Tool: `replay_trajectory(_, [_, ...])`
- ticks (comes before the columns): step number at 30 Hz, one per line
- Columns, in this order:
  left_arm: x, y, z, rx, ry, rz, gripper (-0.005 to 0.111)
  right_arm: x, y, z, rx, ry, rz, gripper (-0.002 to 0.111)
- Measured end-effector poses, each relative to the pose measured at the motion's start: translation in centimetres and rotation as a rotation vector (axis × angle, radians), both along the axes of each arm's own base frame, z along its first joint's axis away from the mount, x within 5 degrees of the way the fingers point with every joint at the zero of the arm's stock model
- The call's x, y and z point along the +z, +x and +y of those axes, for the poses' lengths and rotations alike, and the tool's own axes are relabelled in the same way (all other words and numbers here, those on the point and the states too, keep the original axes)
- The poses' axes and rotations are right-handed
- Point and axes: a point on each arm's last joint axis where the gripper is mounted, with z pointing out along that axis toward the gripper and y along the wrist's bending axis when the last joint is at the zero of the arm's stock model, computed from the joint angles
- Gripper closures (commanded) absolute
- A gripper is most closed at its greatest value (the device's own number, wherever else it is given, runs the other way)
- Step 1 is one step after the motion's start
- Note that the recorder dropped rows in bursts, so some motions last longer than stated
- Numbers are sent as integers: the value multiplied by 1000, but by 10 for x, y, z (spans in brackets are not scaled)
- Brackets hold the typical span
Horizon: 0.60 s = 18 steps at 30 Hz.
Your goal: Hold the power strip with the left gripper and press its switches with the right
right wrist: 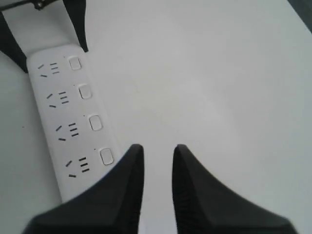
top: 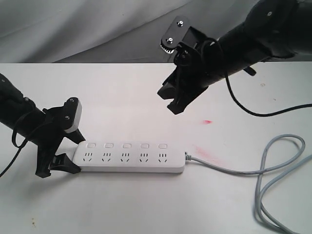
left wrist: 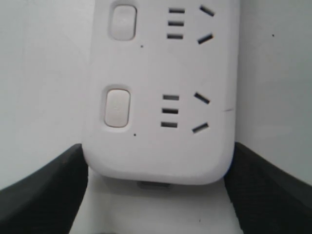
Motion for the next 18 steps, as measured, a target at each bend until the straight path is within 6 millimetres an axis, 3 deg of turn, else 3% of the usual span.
replay_trajectory(1, [0,0,0,0,0,0,67,5,-5,-3,-2,5,-6,108])
replay_trajectory(8, [0,0,0,0,0,0,67,19,-54,-30,-98,60,-64,108])
replay_trajectory(18, [0,0,0,0,0,0,67,8,-132,-78,-306,164,-160,108])
